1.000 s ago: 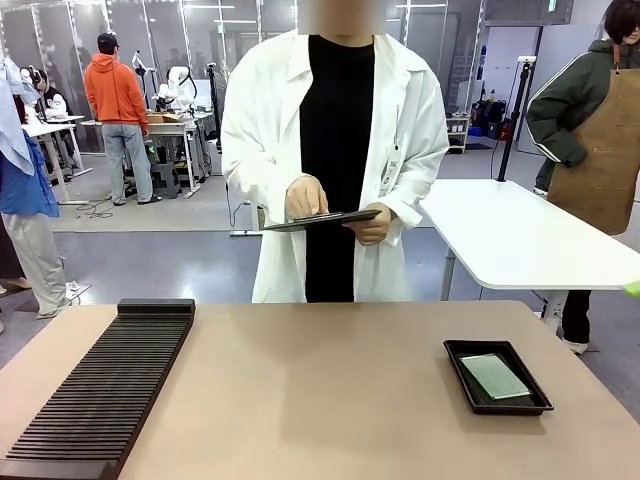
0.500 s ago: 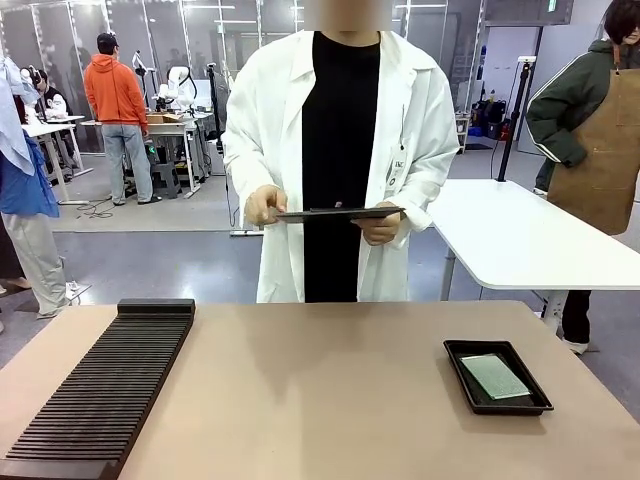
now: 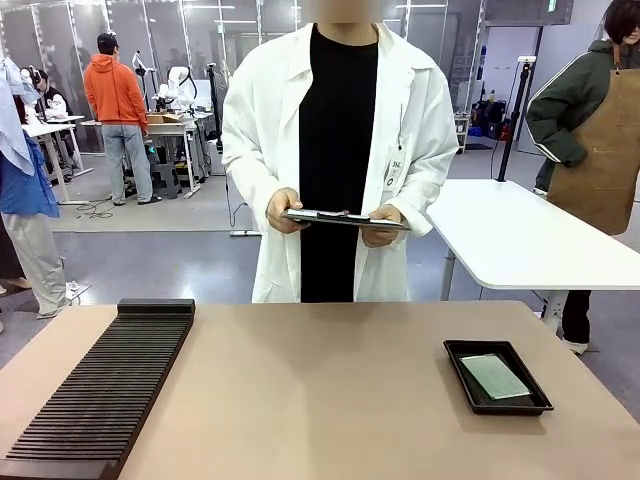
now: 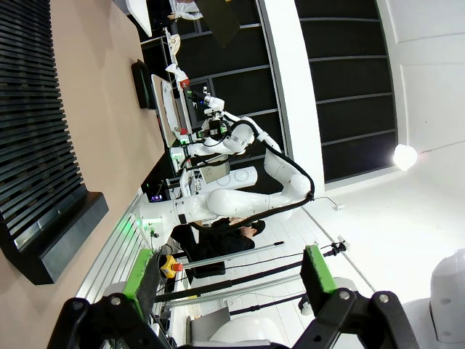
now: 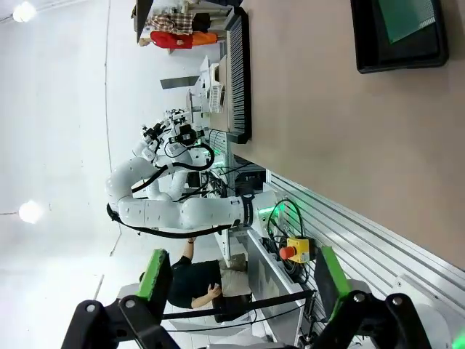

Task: Inspect the PCB.
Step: Place the Blank PCB in the ESD tray.

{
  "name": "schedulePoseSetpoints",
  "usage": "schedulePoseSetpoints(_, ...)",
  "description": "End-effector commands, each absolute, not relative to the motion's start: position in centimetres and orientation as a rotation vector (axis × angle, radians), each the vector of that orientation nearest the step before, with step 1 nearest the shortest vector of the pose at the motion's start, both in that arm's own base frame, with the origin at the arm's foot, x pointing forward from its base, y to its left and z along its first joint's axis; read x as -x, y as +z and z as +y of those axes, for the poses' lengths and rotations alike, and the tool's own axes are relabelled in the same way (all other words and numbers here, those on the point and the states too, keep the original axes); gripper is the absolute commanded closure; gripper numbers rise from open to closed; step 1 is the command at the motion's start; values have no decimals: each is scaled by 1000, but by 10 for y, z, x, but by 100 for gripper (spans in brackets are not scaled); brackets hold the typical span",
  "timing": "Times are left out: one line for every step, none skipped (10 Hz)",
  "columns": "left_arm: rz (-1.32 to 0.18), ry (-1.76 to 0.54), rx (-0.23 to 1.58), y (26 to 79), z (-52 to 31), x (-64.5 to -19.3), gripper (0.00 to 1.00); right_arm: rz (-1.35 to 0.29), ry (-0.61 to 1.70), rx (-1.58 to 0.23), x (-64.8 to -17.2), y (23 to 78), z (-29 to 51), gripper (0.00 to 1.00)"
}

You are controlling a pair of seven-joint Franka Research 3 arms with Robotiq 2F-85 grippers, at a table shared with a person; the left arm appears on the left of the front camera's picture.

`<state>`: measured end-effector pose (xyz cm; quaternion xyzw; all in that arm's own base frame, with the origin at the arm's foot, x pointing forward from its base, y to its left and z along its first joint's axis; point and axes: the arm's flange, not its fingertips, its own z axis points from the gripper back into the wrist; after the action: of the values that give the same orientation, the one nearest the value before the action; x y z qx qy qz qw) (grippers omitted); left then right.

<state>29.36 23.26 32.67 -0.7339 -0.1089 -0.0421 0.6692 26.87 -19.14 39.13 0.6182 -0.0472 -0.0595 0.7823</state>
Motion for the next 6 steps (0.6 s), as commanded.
schedulePoseSetpoints(-235,-86,1646,331,236,-295,0,-90,-130,-1321,-266,397,-191,0)
schedulePoseSetpoints(-235,-86,1646,331,236,-295,0,-90,-130,-1321,-266,397,-191,0)
schedulePoseSetpoints(-235,-86,1646,331,236,-295,0,-90,-130,-1321,-266,397,-191,0)
schedulePoseSetpoints(-235,-86,1646,331,236,-295,0,-90,-130,-1321,-266,397,-191,0)
schedulePoseSetpoints(-235,-86,1646,331,236,-295,0,-90,-130,-1321,-266,397,-191,0)
schedulePoseSetpoints(-235,-86,1646,331,236,-295,0,-90,-130,-1321,-266,397,-191,0)
